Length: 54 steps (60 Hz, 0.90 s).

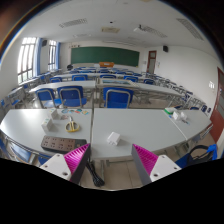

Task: Unplug charger

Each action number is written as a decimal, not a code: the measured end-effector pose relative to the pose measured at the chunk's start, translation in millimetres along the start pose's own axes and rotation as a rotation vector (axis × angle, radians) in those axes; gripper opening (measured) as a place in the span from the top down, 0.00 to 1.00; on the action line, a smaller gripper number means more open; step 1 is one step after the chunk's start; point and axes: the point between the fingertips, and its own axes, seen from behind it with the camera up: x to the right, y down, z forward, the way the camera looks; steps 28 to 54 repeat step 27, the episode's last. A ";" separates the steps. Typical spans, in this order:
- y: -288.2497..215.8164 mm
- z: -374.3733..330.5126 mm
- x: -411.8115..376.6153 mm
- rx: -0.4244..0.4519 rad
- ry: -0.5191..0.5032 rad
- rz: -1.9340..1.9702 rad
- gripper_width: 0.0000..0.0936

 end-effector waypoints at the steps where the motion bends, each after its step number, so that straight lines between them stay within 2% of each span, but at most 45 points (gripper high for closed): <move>1: 1.3 -7.2 -0.8 0.001 0.001 -0.001 0.09; 9: 10.6 -56.6 -4.7 0.029 0.025 -0.029 0.09; 21: 29.5 -91.6 -7.2 0.012 0.047 -0.015 0.09; 54: 28.8 -99.6 -8.8 0.017 0.053 -0.024 0.09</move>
